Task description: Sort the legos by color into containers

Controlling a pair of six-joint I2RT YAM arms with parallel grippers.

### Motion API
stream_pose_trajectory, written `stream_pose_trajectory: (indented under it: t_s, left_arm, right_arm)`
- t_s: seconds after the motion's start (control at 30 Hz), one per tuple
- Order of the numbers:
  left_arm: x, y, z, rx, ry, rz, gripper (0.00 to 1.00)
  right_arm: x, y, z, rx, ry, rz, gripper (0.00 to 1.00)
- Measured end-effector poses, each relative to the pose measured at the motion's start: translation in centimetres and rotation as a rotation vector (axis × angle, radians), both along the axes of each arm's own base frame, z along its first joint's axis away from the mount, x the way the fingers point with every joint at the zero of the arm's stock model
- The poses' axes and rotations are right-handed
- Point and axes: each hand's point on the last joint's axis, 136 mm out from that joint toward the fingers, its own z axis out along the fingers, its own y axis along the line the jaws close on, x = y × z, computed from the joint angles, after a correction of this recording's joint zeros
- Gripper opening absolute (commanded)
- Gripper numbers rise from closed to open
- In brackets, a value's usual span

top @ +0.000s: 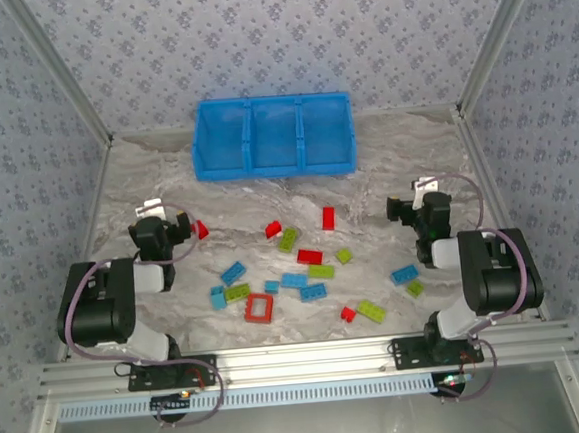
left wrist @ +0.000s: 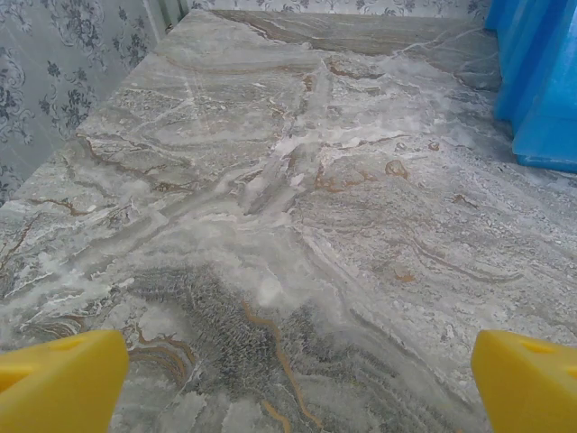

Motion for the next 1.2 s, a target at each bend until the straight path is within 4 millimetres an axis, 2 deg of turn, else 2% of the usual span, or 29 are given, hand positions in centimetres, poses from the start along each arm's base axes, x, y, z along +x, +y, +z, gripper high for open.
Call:
stream_pose_trajectory:
  t_s: [0.57,0.67,0.7,0.77,0.8,0.9,0.97,1.0,1.03,1.07,1.1,1.13,1.2]
  left_arm:
    - [0.0,0.0,0.0,0.000,0.000,0.000,0.98]
    - [-0.5,-0.5,1.0,0.024,0.007,-0.004,0.98]
    - [-0.8,-0.8,2.1,0.030,-0.005,-0.010,0.98]
    - [-1.4,-1.9,6.9,0.037,-0.105,-0.028,0.98]
    - [-1.7,-2.5,9.8,0.038,-0.168,-0.034,0.98]
    - [-3.1,-4.5,20.4,0.014,-0.378,-0.064,0.98]
    - [-4.2,-5.4,27.4,-0.081,-0.470,-0.064,0.98]
    - [-4.7,-5.4,29.8,-0.149,-0.480,-0.051,0.98]
    - [-5.4,-5.1,32.6,-0.229,-0.486,-0.027,0.98]
    - [-6.1,-4.7,35.0,-0.298,-0.497,-0.010,0.98]
    - [-6.6,-4.4,36.4,-0.344,-0.504,-0.011,0.98]
    - [-6.9,-4.4,37.3,-0.395,-0.496,-0.022,0.98]
    - [-7.6,-5.0,37.4,-0.481,-0.444,-0.052,0.98]
  right_arm:
    - [0.0,0.0,0.0,0.000,0.000,0.000,1.00]
    - [-0.3,-0.1,0.4,-0.020,0.038,-0.019,1.00]
    - [-0.3,0.1,1.5,-0.034,0.036,-0.023,1.00]
    - [0.2,0.9,5.9,-0.052,-0.033,-0.015,1.00]
    - [0.3,1.4,8.7,-0.053,-0.083,-0.008,1.00]
    - [0.1,2.6,19.2,0.004,-0.255,-0.013,1.00]
    - [-0.7,1.9,26.0,0.149,-0.335,-0.100,1.00]
    - [-1.2,1.2,28.2,0.230,-0.355,-0.153,1.00]
    - [-1.8,0.4,30.1,0.311,-0.370,-0.205,0.93]
    - [-2.1,-0.2,30.9,0.367,-0.370,-0.229,0.91]
    - [-2.3,-0.6,31.1,0.395,-0.356,-0.241,0.92]
    - [-2.4,-0.9,30.9,0.423,-0.323,-0.261,0.93]
    - [-1.6,-0.2,29.7,0.430,-0.216,-0.262,0.98]
